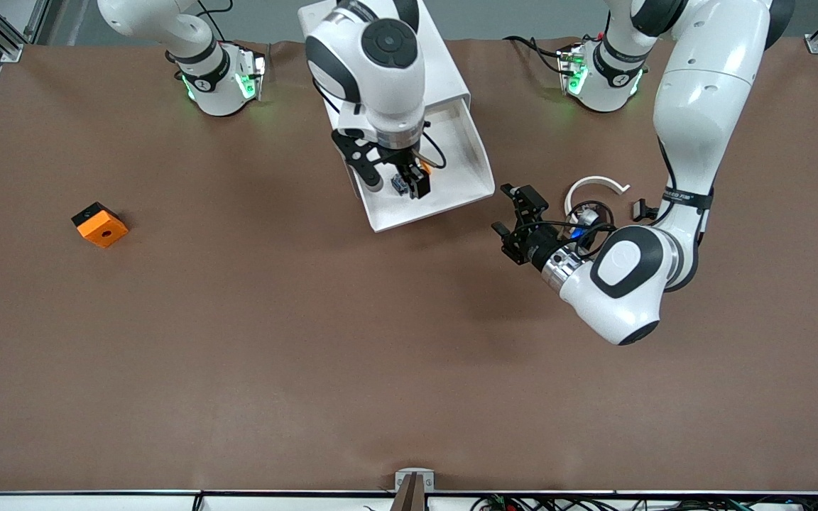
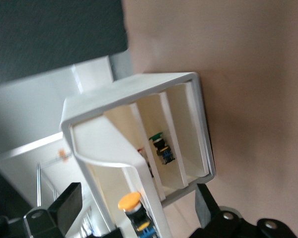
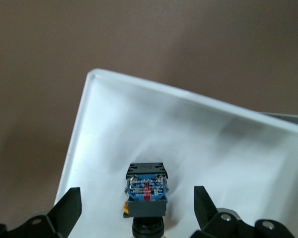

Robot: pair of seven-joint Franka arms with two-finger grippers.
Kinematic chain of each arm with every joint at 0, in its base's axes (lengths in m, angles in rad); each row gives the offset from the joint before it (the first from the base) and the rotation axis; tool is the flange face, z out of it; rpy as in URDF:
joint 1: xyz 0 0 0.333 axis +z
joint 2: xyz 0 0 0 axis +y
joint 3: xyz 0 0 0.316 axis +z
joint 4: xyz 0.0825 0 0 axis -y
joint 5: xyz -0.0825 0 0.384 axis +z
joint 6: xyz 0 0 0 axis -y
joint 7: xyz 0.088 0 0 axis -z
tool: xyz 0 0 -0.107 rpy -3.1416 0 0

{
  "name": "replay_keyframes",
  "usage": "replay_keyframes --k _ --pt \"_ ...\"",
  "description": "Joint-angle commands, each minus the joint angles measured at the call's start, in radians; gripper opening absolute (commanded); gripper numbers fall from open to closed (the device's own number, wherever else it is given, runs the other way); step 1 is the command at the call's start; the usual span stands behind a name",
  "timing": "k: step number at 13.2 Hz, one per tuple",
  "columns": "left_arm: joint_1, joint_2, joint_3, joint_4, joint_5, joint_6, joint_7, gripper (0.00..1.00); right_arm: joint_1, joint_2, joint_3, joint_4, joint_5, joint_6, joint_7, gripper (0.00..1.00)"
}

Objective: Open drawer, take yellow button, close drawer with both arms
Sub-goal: 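Grasp the black button with orange cap inside the drawer, right gripper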

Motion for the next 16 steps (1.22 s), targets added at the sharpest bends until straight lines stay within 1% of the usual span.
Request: replay_keyframes --k 1,4,7,8,9,10,11,13,14,15,16 --pt "-0.022 -0.028 -0.002 0.009 0.098 0.092 0.196 1.0 0.02 0.024 -0.012 0.017 -0.019 -0.001 0.027 1.0" --pt "-0.042 -0.052 -0.003 0.01 0.166 0.221 0.429 1.0 0.018 0.035 -0.01 0.017 -0.027 -0.003 0.025 1.0" --pt "-0.078 -0.082 -0.002 0.01 0.271 0.261 0.765 1.0 0.018 0.044 -0.01 0.017 -0.024 -0.003 0.009 1.0" --pt "-0.083 -0.091 -0.002 0.01 0.307 0.266 0.877 1.0 0.017 0.046 -0.01 0.017 -0.021 -0.003 0.005 0.88" --pt "-0.086 -0.102 -0.002 0.009 0.333 0.302 0.965 1.0 0.017 0.047 -0.009 0.018 -0.012 0.002 0.005 0.48" --pt "-0.089 -0.114 -0.002 0.009 0.364 0.359 1.0 1.0 0.018 0.046 -0.009 0.018 -0.012 0.003 0.005 0.04" --pt "-0.098 -0.125 -0.002 0.009 0.403 0.414 1.01 1.0 0.018 0.046 -0.009 0.018 -0.012 0.002 0.007 0.0" --pt "-0.123 -0.143 -0.002 0.007 0.474 0.505 1.016 1.0 0.011 0.044 -0.009 0.021 -0.01 0.0 0.005 0.0" --pt "-0.141 -0.161 -0.002 0.007 0.532 0.51 1.019 1.0 0.001 0.041 -0.009 0.033 -0.009 -0.006 -0.01 0.0" --pt "-0.164 -0.177 -0.002 0.007 0.619 0.51 1.019 1.0 -0.015 0.035 -0.009 0.05 0.008 -0.013 -0.042 0.0" --pt "-0.187 -0.178 -0.002 0.009 0.664 0.51 1.003 1.0 -0.047 0.027 -0.009 0.069 0.049 -0.036 -0.085 0.0"
